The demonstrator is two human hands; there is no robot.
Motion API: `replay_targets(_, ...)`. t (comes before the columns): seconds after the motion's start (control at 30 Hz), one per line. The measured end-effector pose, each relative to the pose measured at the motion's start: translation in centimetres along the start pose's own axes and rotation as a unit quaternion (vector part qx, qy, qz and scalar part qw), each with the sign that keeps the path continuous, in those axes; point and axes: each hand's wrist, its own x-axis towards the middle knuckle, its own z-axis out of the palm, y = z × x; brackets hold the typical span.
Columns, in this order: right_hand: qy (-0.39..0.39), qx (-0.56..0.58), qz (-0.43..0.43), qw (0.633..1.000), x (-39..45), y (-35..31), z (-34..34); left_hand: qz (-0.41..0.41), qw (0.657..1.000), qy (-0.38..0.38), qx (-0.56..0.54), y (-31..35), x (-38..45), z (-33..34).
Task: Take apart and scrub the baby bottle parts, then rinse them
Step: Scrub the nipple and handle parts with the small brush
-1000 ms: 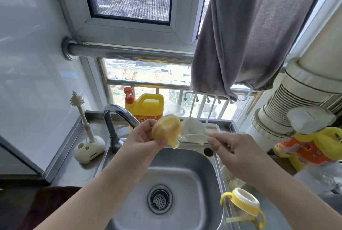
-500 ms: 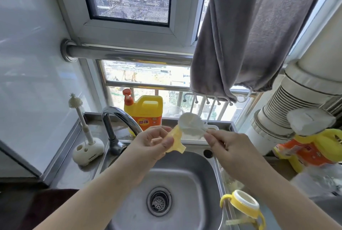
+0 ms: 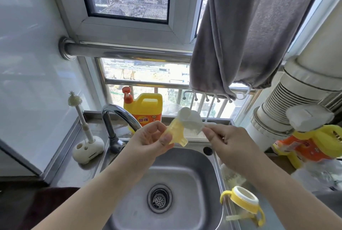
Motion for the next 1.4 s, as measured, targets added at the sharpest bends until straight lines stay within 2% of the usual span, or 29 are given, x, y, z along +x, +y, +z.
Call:
replay_targets(0.1,-0.024,0.021,-0.036,0.999,-0.5,-1.0,0.4,0.005,1.0,0.0,-0.008,-0.1,0.1,-0.2)
replay_targets(0.17,-0.02,0.014,-0.018,1.0,-0.5,-0.5,0.4,0.011,1.0,0.002,-0.019,0.0,0.0,-0.3)
replay_targets(0.27,-0.005,0.017,0.019,1.0,-0.4,1.0,0.3,0.015,0.996,0.009,-0.091,0.2,-0.1,-0.1)
replay_targets(0.43,-0.024,0.017,0.005,1.0,-1.5,0.7,0.8,-0.075,0.971,0.023,-0.224,0.9,0.3,0.1)
replay_targets(0.53,-0.029,-0.007,0.003,1.0,-1.8,0.4,0.6,-0.124,0.976,0.045,-0.176,1.1,0.3,0.1)
replay_targets(0.6,-0.033,-0.007,0.0,0.999,-2.1,0.1,0.5,-0.125,0.981,0.034,-0.142,1.0,0.1,0.0)
replay_targets(0.7,-0.031,-0.017,0.007,0.999,-2.4,0.0,0.3,-0.085,0.994,0.017,-0.067,0.8,-0.2,-0.3)
replay_targets(0.77,-0.003,-0.031,0.033,0.999,-1.9,0.6,0.3,-0.055,0.998,-0.004,0.019,0.4,-0.4,-0.3)
replay_targets(0.83,0.028,-0.042,0.031,0.998,-1.6,0.4,0.6,-0.03,0.998,-0.005,0.062,-0.1,-0.5,-0.2)
replay_targets(0.97,0.022,-0.069,-0.033,0.997,-1.5,-0.8,1.4,0.018,0.999,-0.003,0.051,-0.1,-0.4,0.1)
replay_targets(1.1,0.045,-0.072,-0.007,0.996,-1.0,-0.4,1.0,0.043,0.995,-0.02,0.084,-0.1,-0.7,0.3)
replay_targets(1.17,0.018,-0.061,-0.034,0.997,-1.3,-1.0,1.2,0.045,0.998,-0.012,0.05,-0.1,-0.7,0.3)
replay_targets(1.23,0.026,-0.061,-0.037,0.997,-1.2,-0.9,1.2,0.036,0.999,-0.003,0.024,0.0,-0.6,0.1)
replay_targets(1.3,0.041,-0.061,-0.012,0.997,-1.0,-0.4,0.9,0.032,0.999,-0.008,0.033,0.0,-0.6,-0.1)
replay_targets(1.4,0.002,-0.064,-0.037,0.997,-1.4,-0.9,1.1,0.022,0.999,-0.015,0.044,-0.1,-0.5,-0.3)
